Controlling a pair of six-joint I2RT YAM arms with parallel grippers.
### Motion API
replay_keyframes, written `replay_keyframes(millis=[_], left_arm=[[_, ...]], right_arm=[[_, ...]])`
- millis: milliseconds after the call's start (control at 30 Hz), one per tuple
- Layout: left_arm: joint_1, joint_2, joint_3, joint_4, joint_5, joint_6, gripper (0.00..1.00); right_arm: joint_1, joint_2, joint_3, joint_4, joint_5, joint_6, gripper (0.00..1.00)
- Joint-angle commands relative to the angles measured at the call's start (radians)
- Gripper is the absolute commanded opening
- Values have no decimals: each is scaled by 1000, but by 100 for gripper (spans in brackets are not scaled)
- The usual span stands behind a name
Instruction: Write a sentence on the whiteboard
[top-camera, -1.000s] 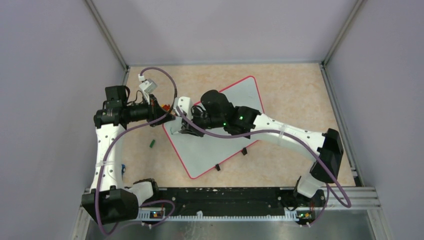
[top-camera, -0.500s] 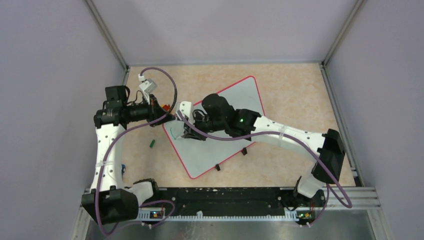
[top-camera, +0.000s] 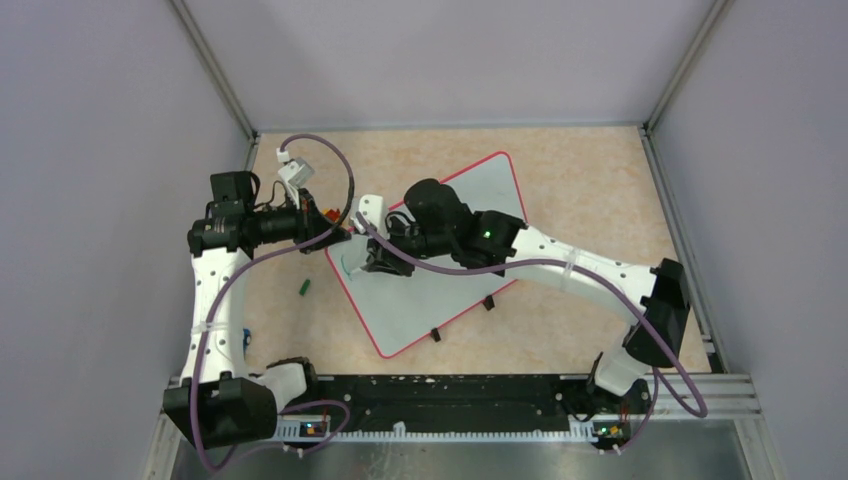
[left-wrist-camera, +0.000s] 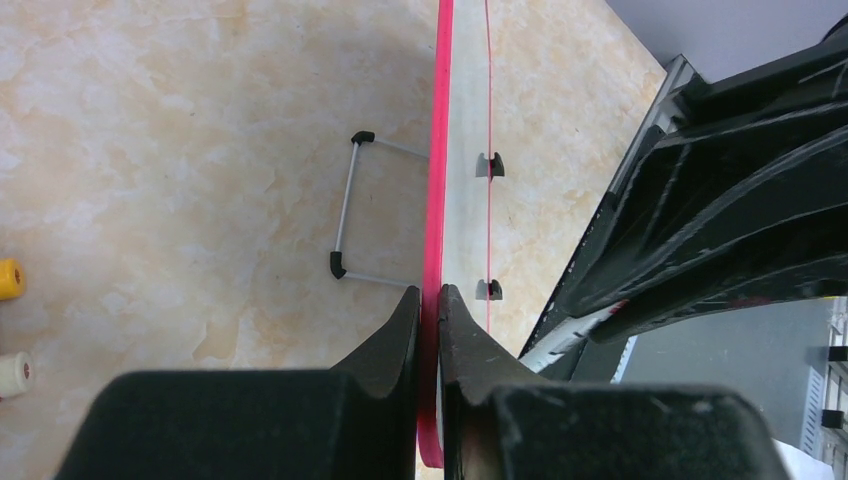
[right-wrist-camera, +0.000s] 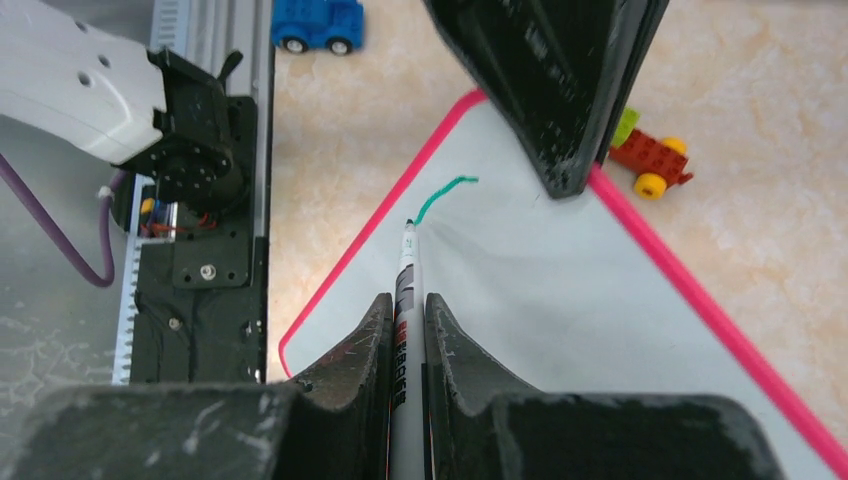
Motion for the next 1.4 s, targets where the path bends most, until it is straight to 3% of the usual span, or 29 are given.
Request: replay_keyframes(millis=[0,1000,1367], left_arm=[[4,-23,-1,18,-39,-14,0],[3,-39,-4,16,-48,-13,0],[3,-35,-4,16,-55,-13,0]], right_arm=[[5,-20,113,5,-19,21,0],[-4,26,112,45,101,2,0],[-37,-38,9,47,116,-2,0]])
